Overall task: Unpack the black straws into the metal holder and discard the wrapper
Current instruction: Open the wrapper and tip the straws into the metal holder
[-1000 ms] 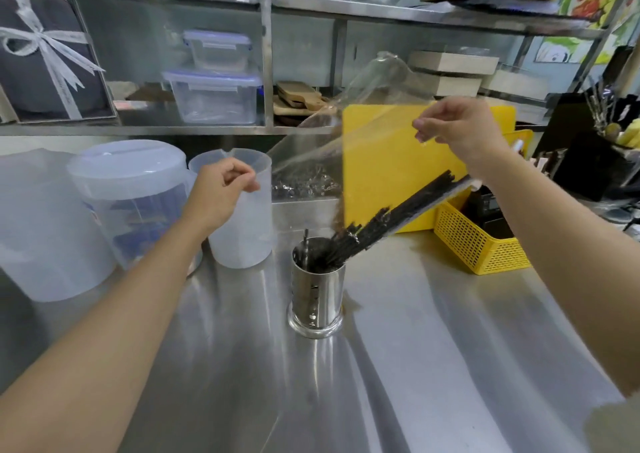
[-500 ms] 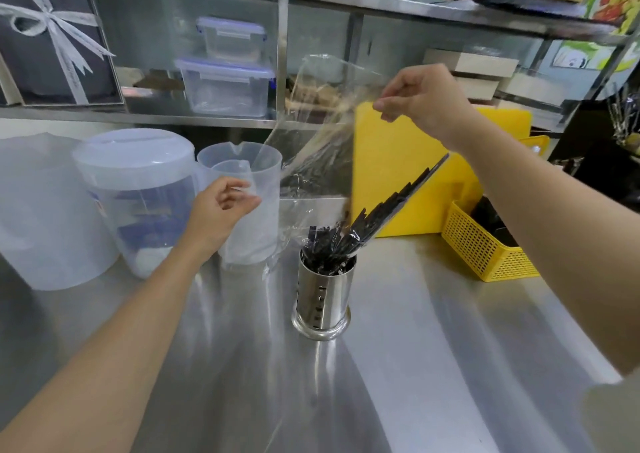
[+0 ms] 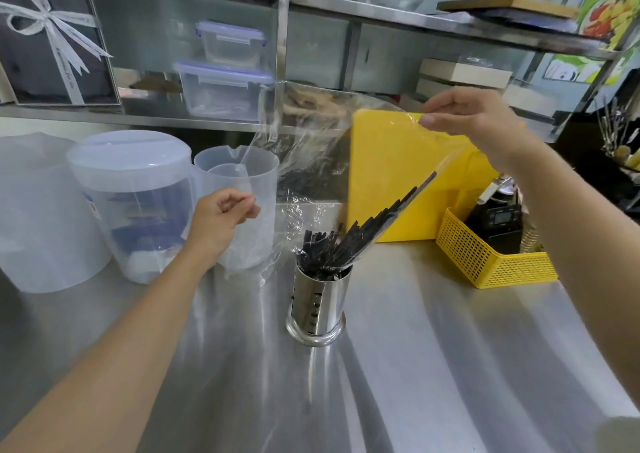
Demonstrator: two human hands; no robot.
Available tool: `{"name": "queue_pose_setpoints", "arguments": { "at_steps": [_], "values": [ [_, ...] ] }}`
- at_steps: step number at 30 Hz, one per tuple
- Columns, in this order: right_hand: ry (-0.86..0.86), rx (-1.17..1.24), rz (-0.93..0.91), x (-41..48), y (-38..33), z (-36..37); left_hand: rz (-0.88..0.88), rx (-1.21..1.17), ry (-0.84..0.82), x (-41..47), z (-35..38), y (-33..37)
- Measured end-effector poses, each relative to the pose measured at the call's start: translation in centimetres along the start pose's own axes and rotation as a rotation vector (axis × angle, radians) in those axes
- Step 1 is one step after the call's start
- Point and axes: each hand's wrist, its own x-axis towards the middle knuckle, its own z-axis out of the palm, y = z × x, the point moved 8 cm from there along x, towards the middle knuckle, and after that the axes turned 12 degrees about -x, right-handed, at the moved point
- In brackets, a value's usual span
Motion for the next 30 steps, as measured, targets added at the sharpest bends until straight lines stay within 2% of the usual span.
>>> {"name": "queue_pose_setpoints", "arguments": {
  "at_steps": [5, 7, 9, 14, 18, 25, 30],
  "values": [
    [-0.069, 0.111, -0.009, -1.1, 1.8, -0.2, -0.072, -0.062, 0.036, -0.2, 0.2, -1.1],
    [-0.115, 0.266, -0.022, -1.2, 2.1, 0.2, -0.097, -0.081, 0.048, -0.3, 0.2, -1.5],
    [-0.195, 0.414, -0.034, -1.3, 2.2, 0.9, -0.127, -0.102, 0.066, -0.4, 0.2, -1.7],
    [-0.415, 0.468, -0.054, -2.5, 2.4, 3.4, -0.165, -0.098, 0.106, -0.8, -0.1, -1.7],
    [-0.204, 0.314, -0.055, -2.1, 2.7, 3.2, -0.185, -0.063, 0.094, -1.1, -0.1, -1.8],
    [0.178, 0.311, -0.045, -1.0, 1.3, 1.3, -0.122, -0.079, 0.159, -0.9, -0.7, -0.2],
    [0.198, 0.247, -0.022, -0.3, 0.1, 2.1, -0.083, -0.018, 0.226, -0.5, -2.2, 0.1]
  ]
}}
